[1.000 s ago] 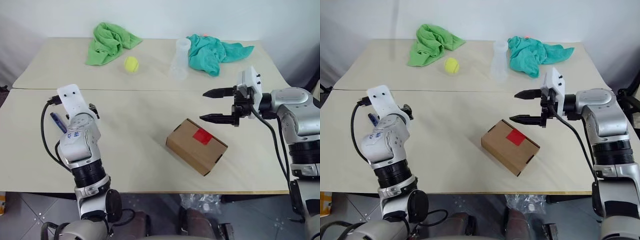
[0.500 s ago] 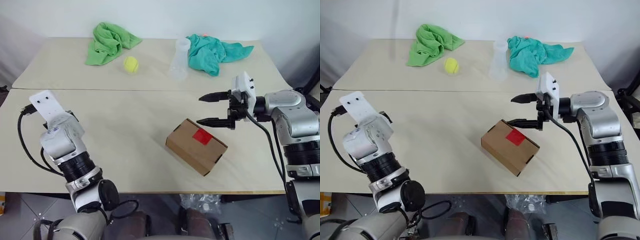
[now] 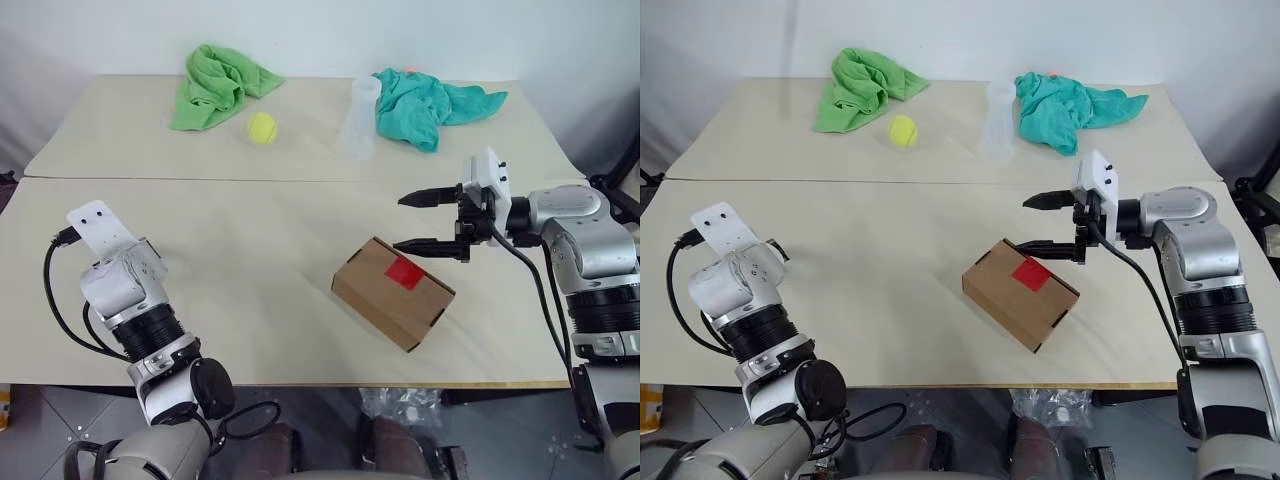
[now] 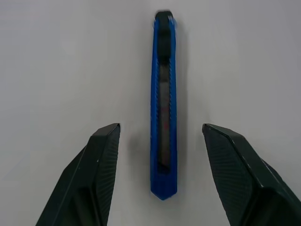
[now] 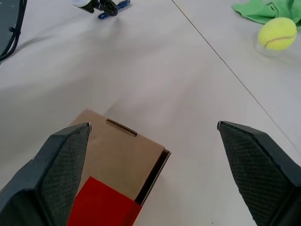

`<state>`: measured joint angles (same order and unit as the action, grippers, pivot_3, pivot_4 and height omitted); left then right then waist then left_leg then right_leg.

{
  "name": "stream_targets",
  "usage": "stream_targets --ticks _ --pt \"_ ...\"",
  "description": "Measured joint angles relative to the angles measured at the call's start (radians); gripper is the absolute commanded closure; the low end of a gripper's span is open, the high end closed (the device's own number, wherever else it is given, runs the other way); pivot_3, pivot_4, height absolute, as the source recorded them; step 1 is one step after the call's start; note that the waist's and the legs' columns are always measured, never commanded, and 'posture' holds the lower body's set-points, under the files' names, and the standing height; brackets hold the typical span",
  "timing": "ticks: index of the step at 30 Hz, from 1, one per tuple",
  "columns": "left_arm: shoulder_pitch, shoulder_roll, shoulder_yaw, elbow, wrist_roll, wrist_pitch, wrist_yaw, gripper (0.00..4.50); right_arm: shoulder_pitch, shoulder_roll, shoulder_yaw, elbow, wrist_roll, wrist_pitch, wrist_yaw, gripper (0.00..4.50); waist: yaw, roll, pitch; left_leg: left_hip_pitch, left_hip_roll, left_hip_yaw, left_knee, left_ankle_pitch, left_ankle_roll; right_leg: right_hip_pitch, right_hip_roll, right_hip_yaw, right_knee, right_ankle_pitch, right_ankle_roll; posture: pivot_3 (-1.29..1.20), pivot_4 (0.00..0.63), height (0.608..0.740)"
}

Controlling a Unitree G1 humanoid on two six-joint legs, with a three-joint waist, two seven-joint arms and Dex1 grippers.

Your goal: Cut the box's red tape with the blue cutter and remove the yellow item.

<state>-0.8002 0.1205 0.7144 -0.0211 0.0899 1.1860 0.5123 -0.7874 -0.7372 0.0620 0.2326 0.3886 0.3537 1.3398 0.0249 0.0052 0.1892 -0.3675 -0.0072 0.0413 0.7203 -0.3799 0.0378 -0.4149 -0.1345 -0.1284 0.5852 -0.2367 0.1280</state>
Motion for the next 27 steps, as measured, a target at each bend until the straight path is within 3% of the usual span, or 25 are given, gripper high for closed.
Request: stream_targets --ticks 6,9,12,15,21,27 --pt "0.005 0.016 0.012 0.009 -0.011 0.001 -0.012 1.59 0.013 0.000 -0.005 -0.021 0.004 0.001 -0.007 0.00 -0.001 0.000 0.000 0.001 0.000 0.000 0.000 0.000 0.000 0.000 0.000 0.001 0.000 0.000 0.000 0.00 0.150 0.740" --pt "0.008 0.019 0.017 0.010 -0.013 0.007 -0.014 2.15 0.014 0.000 -0.006 -0.029 0.008 0.001 -0.011 0.00 -0.001 0.000 0.000 0.002 0.000 0.001 0.000 0.000 -0.001 0.000 0.000 0.001 0.001 0.000 0.000 0.00 0.150 0.740" --pt "0.010 0.019 0.024 0.007 -0.013 0.014 -0.014 2.98 0.014 0.000 -0.006 -0.029 0.008 0.001 -0.016 0.00 -0.002 0.000 0.000 0.002 0.000 0.002 0.000 0.000 -0.001 0.000 0.000 0.002 0.001 0.000 0.000 0.00 0.150 0.740" --pt "0.020 0.019 0.027 -0.002 -0.012 0.017 -0.011 2.98 0.014 0.000 -0.006 -0.029 0.008 0.001 -0.018 0.00 -0.005 0.000 0.000 0.006 0.000 0.005 -0.003 0.000 -0.001 0.000 0.001 0.005 0.002 0.000 -0.001 0.00 0.150 0.740" --pt "0.028 0.019 0.043 -0.016 -0.006 0.035 0.010 4.23 0.014 -0.002 -0.006 -0.029 0.008 0.001 -0.020 0.00 -0.006 0.001 0.000 0.012 0.001 0.011 -0.006 -0.001 -0.001 0.001 0.001 0.011 0.004 -0.001 -0.001 0.00 0.150 0.740" --pt "0.039 0.024 0.050 -0.041 -0.006 0.065 0.008 4.23 0.014 -0.007 -0.007 -0.029 0.007 0.003 -0.022 0.00 -0.006 0.001 0.000 0.013 0.001 0.013 -0.005 -0.001 -0.002 0.001 0.001 0.013 0.005 -0.001 -0.001 0.00 0.150 0.740"
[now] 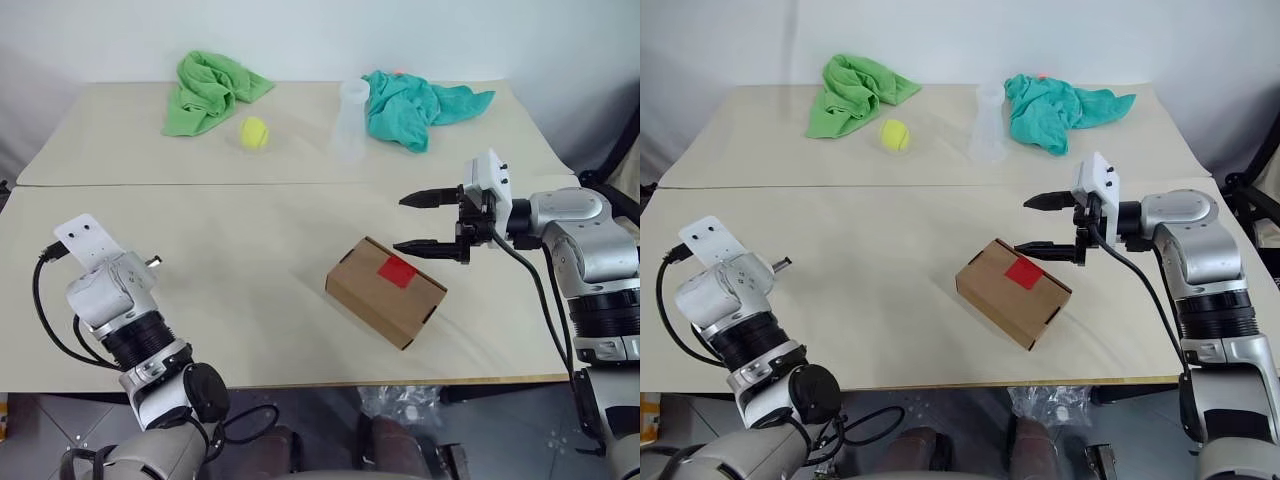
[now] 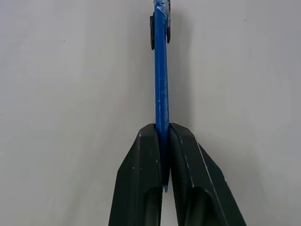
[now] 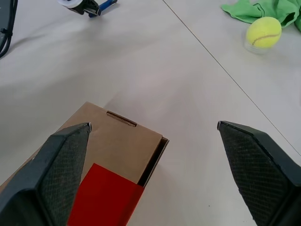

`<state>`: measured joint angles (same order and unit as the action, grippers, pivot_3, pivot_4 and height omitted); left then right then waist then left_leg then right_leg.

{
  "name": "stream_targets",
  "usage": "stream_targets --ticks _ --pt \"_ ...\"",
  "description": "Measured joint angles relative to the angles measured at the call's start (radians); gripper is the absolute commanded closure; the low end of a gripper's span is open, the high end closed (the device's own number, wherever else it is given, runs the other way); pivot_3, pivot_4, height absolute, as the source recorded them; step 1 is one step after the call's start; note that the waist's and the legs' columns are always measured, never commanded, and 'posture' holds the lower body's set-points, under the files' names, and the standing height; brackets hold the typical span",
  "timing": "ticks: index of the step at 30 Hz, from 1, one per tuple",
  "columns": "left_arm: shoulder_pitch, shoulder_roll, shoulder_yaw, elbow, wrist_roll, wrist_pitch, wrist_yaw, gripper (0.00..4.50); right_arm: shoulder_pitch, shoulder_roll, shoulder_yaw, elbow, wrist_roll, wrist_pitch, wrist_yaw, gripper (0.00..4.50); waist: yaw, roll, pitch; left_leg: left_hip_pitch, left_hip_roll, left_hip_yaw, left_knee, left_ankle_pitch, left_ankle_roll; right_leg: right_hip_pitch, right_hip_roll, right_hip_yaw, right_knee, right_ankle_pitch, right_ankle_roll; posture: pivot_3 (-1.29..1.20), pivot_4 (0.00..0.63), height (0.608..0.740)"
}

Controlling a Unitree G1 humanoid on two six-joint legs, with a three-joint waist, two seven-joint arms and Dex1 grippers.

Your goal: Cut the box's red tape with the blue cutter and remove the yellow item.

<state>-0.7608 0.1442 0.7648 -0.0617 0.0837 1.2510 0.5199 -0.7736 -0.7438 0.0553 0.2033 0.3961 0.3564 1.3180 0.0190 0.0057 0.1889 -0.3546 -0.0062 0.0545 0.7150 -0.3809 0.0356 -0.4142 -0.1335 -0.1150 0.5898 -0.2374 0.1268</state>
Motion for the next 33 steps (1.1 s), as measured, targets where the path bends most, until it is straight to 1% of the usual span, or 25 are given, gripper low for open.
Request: stream_targets --ticks 3,11,13,15,17,21,25,29,33 --pt "0.008 0.023 -0.009 -0.005 -0.001 0.031 -0.019 4.23 0.000 -0.009 0.000 -0.002 0.000 0.007 -0.004 0.00 -0.001 0.000 0.000 0.000 0.000 0.000 0.000 0.000 -0.001 0.000 0.000 0.000 0.000 0.000 0.000 0.00 0.150 0.740" --pt "0.030 0.092 -0.084 0.005 0.003 0.102 -0.080 4.23 0.016 -0.018 -0.023 -0.021 0.000 0.017 -0.020 0.00 -0.004 0.000 0.000 0.000 0.001 0.000 0.000 -0.001 -0.001 0.000 0.000 0.000 0.001 -0.001 -0.001 0.00 0.150 0.740" --pt "0.038 0.115 -0.129 0.020 0.012 0.117 -0.092 4.23 0.016 -0.018 -0.023 -0.021 0.000 0.017 -0.023 0.00 -0.004 0.000 0.000 0.000 0.001 0.000 0.000 -0.001 -0.001 0.000 0.000 0.000 0.001 -0.001 -0.001 0.00 0.150 0.740" --pt "0.043 0.132 -0.183 0.032 0.029 0.135 -0.100 3.77 0.016 -0.018 -0.023 -0.021 0.000 0.017 -0.025 0.00 -0.004 0.000 0.000 0.000 0.001 0.000 0.000 -0.001 -0.001 0.000 0.000 0.000 0.001 -0.001 -0.001 0.00 0.150 0.740" --pt "0.048 0.136 -0.205 0.033 0.042 0.139 -0.102 3.30 0.017 -0.018 -0.023 -0.022 0.000 0.017 -0.025 0.00 -0.002 0.000 0.000 0.000 0.001 0.000 0.000 -0.001 -0.001 0.000 0.000 0.000 0.001 -0.001 -0.001 0.00 0.150 0.740" --pt "0.055 0.148 -0.226 0.030 0.055 0.142 -0.112 2.02 0.030 -0.018 -0.023 -0.036 0.001 0.017 -0.028 0.00 0.006 0.000 0.000 0.000 0.001 0.000 0.000 -0.001 -0.001 0.000 0.000 0.000 0.001 -0.001 -0.001 0.00 0.150 0.740" --pt "0.064 0.165 -0.235 0.014 0.072 0.162 -0.128 0.88 0.044 -0.018 -0.023 -0.045 0.001 0.017 -0.031 0.00 0.006 0.000 0.000 0.001 0.000 0.000 0.000 -0.001 -0.002 0.000 -0.001 0.000 0.001 -0.001 -0.001 0.00 0.150 0.740" --pt "0.068 0.137 -0.188 -0.023 0.061 0.152 -0.165 0.88 0.045 -0.020 -0.024 -0.052 0.002 0.020 -0.033 0.00 0.008 0.000 0.000 0.000 0.000 -0.001 0.000 -0.001 -0.002 0.000 -0.001 -0.001 0.001 -0.001 -0.001 0.00 0.150 0.740" --pt "0.079 0.089 -0.114 -0.047 0.018 0.070 -0.214 0.88 0.045 -0.022 -0.024 -0.056 0.002 0.024 -0.033 0.00 0.009 0.000 0.000 0.000 0.000 -0.001 0.000 -0.001 -0.002 0.000 -0.002 -0.001 0.001 -0.001 -0.001 0.00 0.150 0.740"
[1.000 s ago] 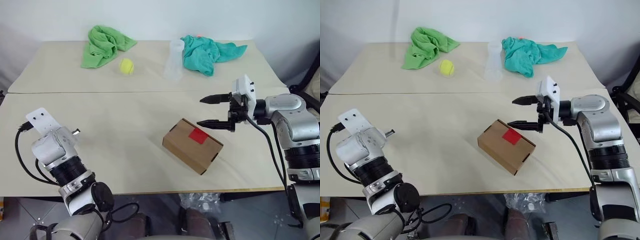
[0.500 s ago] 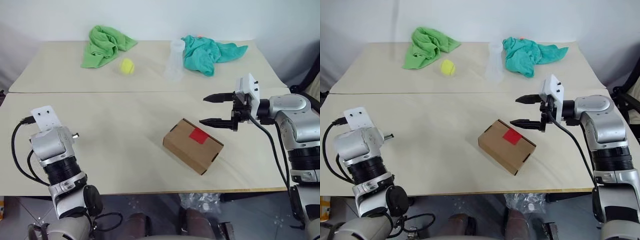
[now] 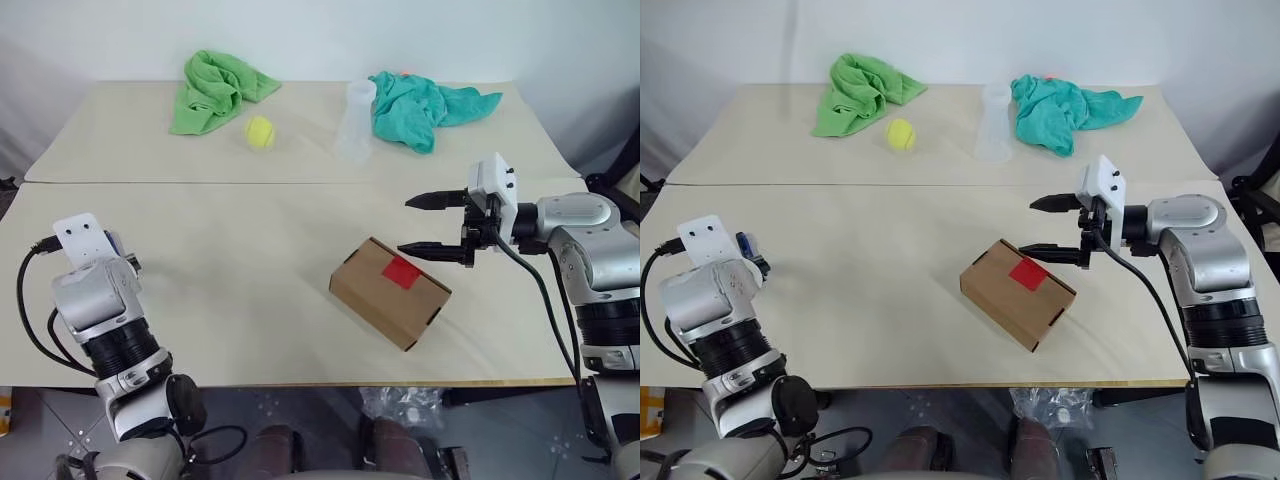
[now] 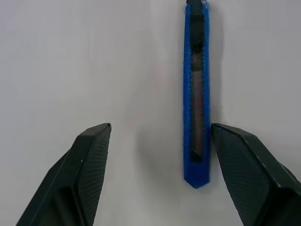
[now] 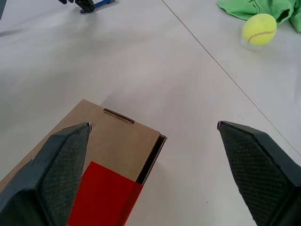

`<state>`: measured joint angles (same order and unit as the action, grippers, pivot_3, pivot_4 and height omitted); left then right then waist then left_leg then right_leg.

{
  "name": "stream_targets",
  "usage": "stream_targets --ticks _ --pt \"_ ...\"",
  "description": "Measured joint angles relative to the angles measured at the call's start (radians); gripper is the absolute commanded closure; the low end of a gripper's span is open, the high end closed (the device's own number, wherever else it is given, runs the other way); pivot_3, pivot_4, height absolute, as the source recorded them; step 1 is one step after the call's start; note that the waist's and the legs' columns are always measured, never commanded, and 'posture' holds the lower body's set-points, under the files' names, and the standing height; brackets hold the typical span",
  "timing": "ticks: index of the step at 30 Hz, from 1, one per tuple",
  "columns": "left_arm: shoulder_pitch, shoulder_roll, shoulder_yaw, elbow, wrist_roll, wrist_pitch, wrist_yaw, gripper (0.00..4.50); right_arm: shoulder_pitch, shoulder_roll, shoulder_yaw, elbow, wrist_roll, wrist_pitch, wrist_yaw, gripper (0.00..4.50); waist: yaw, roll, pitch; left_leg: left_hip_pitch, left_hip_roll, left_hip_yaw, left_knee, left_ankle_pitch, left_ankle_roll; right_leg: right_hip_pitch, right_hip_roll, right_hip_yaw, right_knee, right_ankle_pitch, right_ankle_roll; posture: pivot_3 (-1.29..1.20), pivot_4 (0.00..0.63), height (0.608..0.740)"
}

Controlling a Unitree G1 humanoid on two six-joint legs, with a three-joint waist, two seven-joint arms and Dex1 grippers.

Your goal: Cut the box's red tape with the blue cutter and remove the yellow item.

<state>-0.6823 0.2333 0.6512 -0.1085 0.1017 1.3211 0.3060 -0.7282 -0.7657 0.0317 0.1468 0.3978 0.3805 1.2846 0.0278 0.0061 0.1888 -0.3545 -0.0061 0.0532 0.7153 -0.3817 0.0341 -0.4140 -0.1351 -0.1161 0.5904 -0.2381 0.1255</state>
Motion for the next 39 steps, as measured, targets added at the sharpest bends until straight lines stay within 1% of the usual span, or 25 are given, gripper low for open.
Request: stream_targets --ticks 5,9,13,16,18,21,23,24,27,29,32,39 --pt "0.027 -0.034 0.038 -0.003 -0.044 -0.093 -0.028 0.88 0.000 -0.006 0.000 -0.002 0.000 0.012 -0.001 0.00 -0.002 0.000 0.000 0.000 0.000 0.000 0.000 0.000 0.000 0.000 0.000 0.000 0.000 0.000 0.000 0.00 0.150 0.740" --pt "0.059 -0.035 0.045 -0.001 -0.072 -0.144 -0.048 0.88 0.000 -0.006 0.000 -0.003 0.000 0.013 -0.002 0.00 -0.002 0.000 0.000 0.000 0.000 0.000 0.000 0.000 0.000 0.000 0.000 0.000 0.000 0.000 0.000 0.00 0.150 0.740" --pt "0.071 -0.032 0.049 -0.001 -0.092 -0.154 -0.054 0.88 0.000 -0.009 0.000 -0.009 0.000 0.014 -0.002 0.00 -0.002 0.000 0.000 0.000 0.000 0.000 0.000 0.000 0.000 0.000 0.000 0.000 0.000 0.000 0.000 0.00 0.150 0.740" --pt "0.079 -0.025 0.066 -0.004 -0.106 -0.154 -0.057 1.43 0.000 -0.013 -0.001 -0.019 0.001 0.015 -0.003 0.00 -0.004 0.000 0.000 0.000 0.000 0.000 0.000 0.000 0.000 0.000 0.000 0.000 0.000 0.000 0.000 0.00 0.150 0.740" --pt "0.080 -0.023 0.094 -0.005 -0.121 -0.154 -0.058 2.02 0.001 -0.017 -0.002 -0.023 0.001 0.016 -0.004 0.00 -0.005 0.001 0.000 0.001 0.000 0.000 0.000 0.000 0.000 0.000 0.000 0.000 0.000 0.000 0.000 0.00 0.150 0.740" --pt "0.091 -0.015 0.118 -0.009 -0.147 -0.154 -0.069 2.02 0.002 -0.018 -0.006 -0.023 0.001 0.017 -0.007 0.00 -0.005 0.003 -0.001 0.001 0.001 0.001 0.000 0.000 -0.001 0.000 0.000 0.000 0.000 0.000 0.000 0.00 0.150 0.740" --pt "0.103 -0.010 0.116 -0.016 -0.158 -0.156 -0.079 2.38 0.002 -0.018 -0.006 -0.023 0.002 0.018 -0.008 0.00 -0.006 0.003 -0.001 0.001 0.001 0.001 -0.001 -0.001 -0.001 0.000 0.000 0.001 0.000 0.000 0.000 0.00 0.150 0.740" --pt "0.111 -0.004 0.116 -0.018 -0.162 -0.156 -0.082 2.61 0.002 -0.018 -0.006 -0.023 0.002 0.018 -0.008 0.00 -0.006 0.003 -0.001 0.001 0.001 0.001 -0.001 -0.001 -0.001 0.000 0.000 0.001 0.000 0.000 0.000 0.00 0.150 0.740" --pt "0.125 0.008 0.117 -0.020 -0.169 -0.156 -0.084 3.50 0.002 -0.019 -0.006 -0.023 0.002 0.019 -0.008 0.00 -0.006 0.004 -0.001 0.001 0.001 0.001 -0.001 -0.001 -0.002 0.000 0.000 0.001 0.000 0.000 0.000 0.00 0.150 0.740" --pt "0.130 0.009 0.118 -0.024 -0.175 -0.155 -0.085 3.50 0.002 -0.019 -0.006 -0.023 0.002 0.019 -0.008 0.00 -0.005 0.004 0.000 0.001 0.001 0.001 -0.001 -0.002 -0.003 0.000 0.000 0.001 0.000 0.000 0.000 0.00 0.150 0.740" --pt "0.139 0.013 0.115 -0.031 -0.177 -0.155 -0.086 4.07 0.002 -0.019 -0.006 -0.023 0.002 0.019 -0.007 0.00 -0.005 0.004 0.000 0.001 0.000 0.001 -0.001 -0.002 -0.003 0.000 0.000 0.001 -0.001 0.000 0.000 0.00 0.150 0.740" --pt "0.145 0.026 0.102 -0.030 -0.178 -0.147 -0.091 4.09 0.002 -0.019 -0.006 -0.023 0.002 0.019 -0.008 0.00 -0.006 0.004 0.000 0.001 0.001 0.001 -0.001 -0.002 -0.003 0.000 0.000 0.001 -0.001 0.000 0.000 0.00 0.150 0.740"
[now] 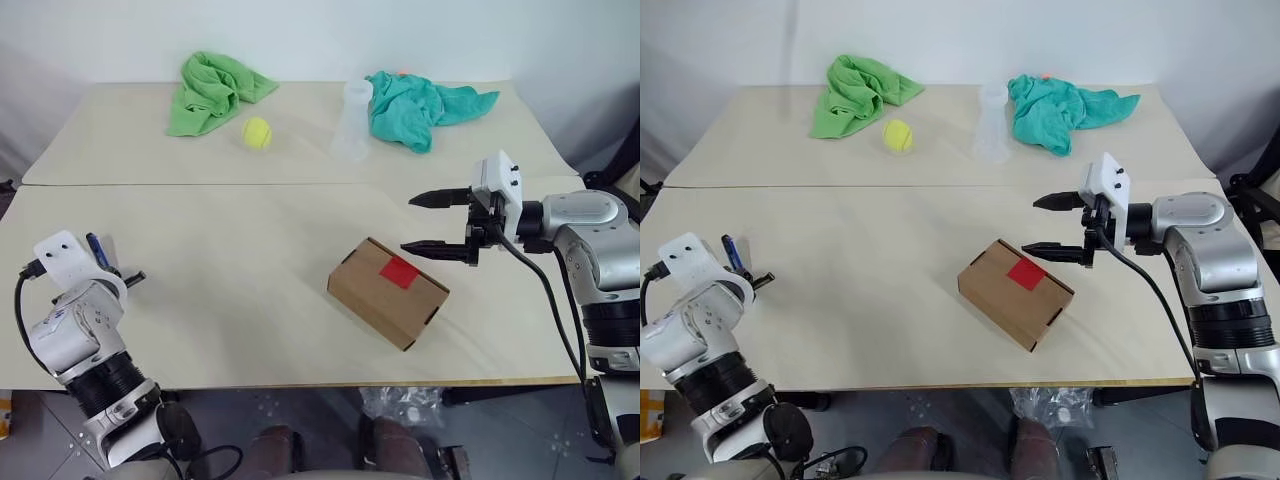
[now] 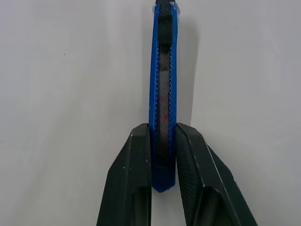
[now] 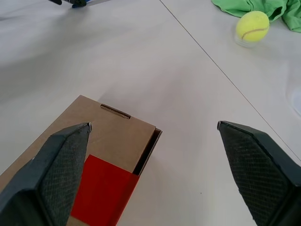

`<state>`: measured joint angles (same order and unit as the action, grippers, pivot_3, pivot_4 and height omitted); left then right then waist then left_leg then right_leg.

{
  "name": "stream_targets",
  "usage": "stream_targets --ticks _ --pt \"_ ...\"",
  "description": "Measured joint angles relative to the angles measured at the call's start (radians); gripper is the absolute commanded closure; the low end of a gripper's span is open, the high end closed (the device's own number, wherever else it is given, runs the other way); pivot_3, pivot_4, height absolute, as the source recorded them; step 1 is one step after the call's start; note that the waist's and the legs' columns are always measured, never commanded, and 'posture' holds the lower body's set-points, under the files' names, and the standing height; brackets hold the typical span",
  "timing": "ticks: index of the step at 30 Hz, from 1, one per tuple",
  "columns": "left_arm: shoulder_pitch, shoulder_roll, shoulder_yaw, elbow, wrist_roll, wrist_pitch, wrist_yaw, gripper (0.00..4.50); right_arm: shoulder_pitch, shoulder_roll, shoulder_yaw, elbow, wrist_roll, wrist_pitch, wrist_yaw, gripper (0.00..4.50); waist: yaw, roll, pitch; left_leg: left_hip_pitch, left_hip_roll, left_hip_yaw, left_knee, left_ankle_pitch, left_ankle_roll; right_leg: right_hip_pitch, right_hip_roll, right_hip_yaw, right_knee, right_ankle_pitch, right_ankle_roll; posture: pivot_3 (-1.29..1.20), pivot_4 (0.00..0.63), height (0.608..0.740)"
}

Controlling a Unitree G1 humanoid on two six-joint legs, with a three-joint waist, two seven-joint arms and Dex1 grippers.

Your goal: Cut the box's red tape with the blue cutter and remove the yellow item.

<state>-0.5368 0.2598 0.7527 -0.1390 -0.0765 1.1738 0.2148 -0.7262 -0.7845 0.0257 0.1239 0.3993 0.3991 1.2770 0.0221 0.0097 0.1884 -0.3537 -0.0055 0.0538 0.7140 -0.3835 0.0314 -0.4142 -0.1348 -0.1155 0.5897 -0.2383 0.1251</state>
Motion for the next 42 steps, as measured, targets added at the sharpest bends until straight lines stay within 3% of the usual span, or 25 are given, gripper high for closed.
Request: stream_targets --ticks 4,8,12,15,18,24,29,36,42 --pt "0.018 0.044 -0.039 0.004 -0.001 0.028 -0.037 4.09 0.000 0.000 0.000 0.000 0.000 0.000 -0.002 0.00 -0.001 0.000 0.000 0.000 0.000 0.000 0.000 0.000 0.000 0.000 0.000 0.000 0.000 0.000 0.000 0.00 0.150 0.740" --pt "0.077 0.153 -0.139 -0.006 -0.038 0.079 -0.158 4.09 0.000 -0.011 -0.001 -0.026 0.003 0.021 -0.008 0.00 0.000 0.001 0.001 0.000 0.000 0.000 -0.001 0.000 0.000 -0.001 0.000 0.000 0.000 0.000 -0.001 0.00 0.150 0.740" --pt "0.164 0.267 -0.249 -0.072 -0.132 0.109 -0.359 4.09 0.000 -0.021 -0.001 -0.126 0.012 0.084 -0.032 0.00 0.002 0.002 0.001 -0.002 0.000 -0.002 -0.001 -0.002 -0.003 -0.001 -0.002 0.000 -0.001 -0.001 -0.002 0.00 0.150 0.740" --pt "0.277 0.404 -0.363 -0.172 -0.235 0.088 -0.571 4.09 -0.006 -0.006 0.004 -0.241 0.033 0.138 -0.068 0.00 -0.003 0.003 0.002 -0.002 0.001 -0.003 -0.002 -0.003 -0.005 -0.002 -0.008 0.002 -0.001 -0.002 -0.004 0.00 0.150 0.740" --pt "0.364 0.504 -0.454 -0.225 -0.293 -0.025 -0.762 4.09 -0.018 0.030 0.033 -0.333 0.051 0.173 -0.097 0.61 -0.008 0.004 0.003 -0.002 0.001 -0.003 -0.004 -0.003 -0.005 -0.004 -0.007 -0.001 -0.001 -0.003 -0.006 0.00 0.150 0.740" --pt "0.457 0.656 -0.563 -0.264 -0.347 -0.326 -1.091 4.09 -0.035 0.092 0.193 -0.445 -0.009 0.219 -0.161 2.68 -0.018 0.004 0.003 -0.007 0.002 -0.001 -0.006 -0.001 -0.001 -0.011 -0.003 -0.004 0.000 -0.004 -0.007 0.00 0.150 0.740" --pt "0.460 0.767 -0.625 -0.244 -0.305 -0.508 -1.227 4.09 -0.054 0.189 0.406 -0.486 -0.137 0.271 -0.263 4.45 -0.030 0.004 0.003 -0.014 0.002 0.003 -0.006 0.000 0.001 -0.020 0.002 -0.003 0.002 -0.004 -0.008 0.00 0.150 0.740" --pt "0.507 0.876 -0.700 -0.237 -0.217 -0.668 -1.342 4.09 -0.125 0.315 0.624 -0.470 -0.307 0.259 -0.318 4.49 -0.037 0.004 0.003 -0.018 0.001 0.006 -0.007 0.001 0.002 -0.025 0.004 -0.003 0.002 -0.004 -0.008 0.00 0.150 0.740" --pt "0.519 0.884 -0.704 -0.242 -0.179 -0.696 -1.335 4.09 -0.157 0.362 0.751 -0.442 -0.395 0.225 -0.289 4.49 -0.039 0.003 0.002 -0.017 0.002 0.008 -0.007 0.001 0.003 -0.025 0.004 -0.001 0.003 -0.004 -0.007 0.00 0.150 0.740"
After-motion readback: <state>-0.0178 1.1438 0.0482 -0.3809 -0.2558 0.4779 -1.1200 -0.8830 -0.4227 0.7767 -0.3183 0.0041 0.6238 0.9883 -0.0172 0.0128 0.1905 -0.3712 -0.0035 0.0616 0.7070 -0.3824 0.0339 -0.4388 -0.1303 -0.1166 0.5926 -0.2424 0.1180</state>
